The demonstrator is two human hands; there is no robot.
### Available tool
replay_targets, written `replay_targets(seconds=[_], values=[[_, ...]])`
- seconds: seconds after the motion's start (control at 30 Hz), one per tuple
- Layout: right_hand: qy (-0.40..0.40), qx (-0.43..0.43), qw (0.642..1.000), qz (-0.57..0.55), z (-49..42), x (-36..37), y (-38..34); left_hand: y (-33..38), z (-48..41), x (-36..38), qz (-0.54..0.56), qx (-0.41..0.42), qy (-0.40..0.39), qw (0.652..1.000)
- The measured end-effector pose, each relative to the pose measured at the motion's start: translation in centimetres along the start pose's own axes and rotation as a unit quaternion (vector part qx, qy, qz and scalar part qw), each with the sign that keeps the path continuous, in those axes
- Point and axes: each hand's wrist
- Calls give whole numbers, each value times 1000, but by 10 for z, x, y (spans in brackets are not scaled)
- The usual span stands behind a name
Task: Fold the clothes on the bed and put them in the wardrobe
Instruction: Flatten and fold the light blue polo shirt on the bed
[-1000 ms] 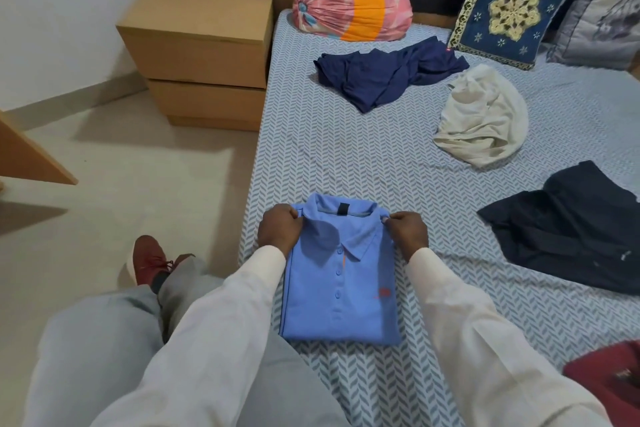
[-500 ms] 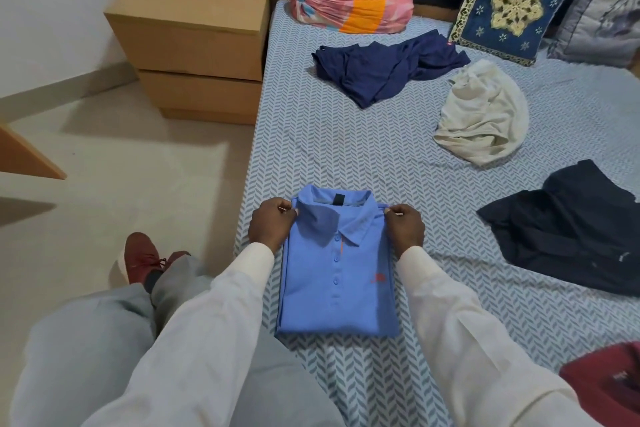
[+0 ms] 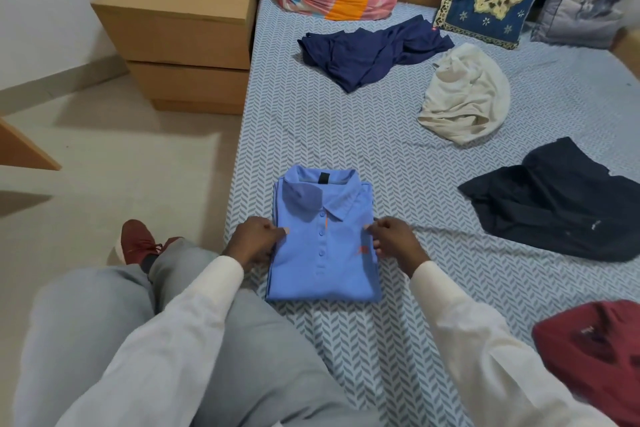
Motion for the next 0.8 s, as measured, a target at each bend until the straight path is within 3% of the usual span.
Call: replay_targets(seconds=[0.07,0.2,0.37,0.5,0.57,0.63,0.8], values=[[-62,13,998,18,28,-3,18,-8,22,-3,-18,-59,-94,994],[-120,-7,984,130,69,-8,46,-5,55,-9,-304,-34,-165,938],[-96,-80,974,187,80,-15,60,-12,69,1,-366,-41,-111,923],[-20,-67,978,198,80,-17,58,-21,77,13,-435,-17,-22,900],[-19,-53,968,244,76,-14,58,-22,80,16,-444,-22,-9,896],[-11,-44,965,258,73,-9,54,-19,77,14,-405,-36,-4,914],[113,-119,967,196,62,14,28,-11,56,14,-252,31,91,963]])
Point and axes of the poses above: each hand's wrist, its own z-axis away from the middle knuckle, its own x-axis out of the palm, y = z × x, and after that the axes turned 9 degrees about z, right-handed
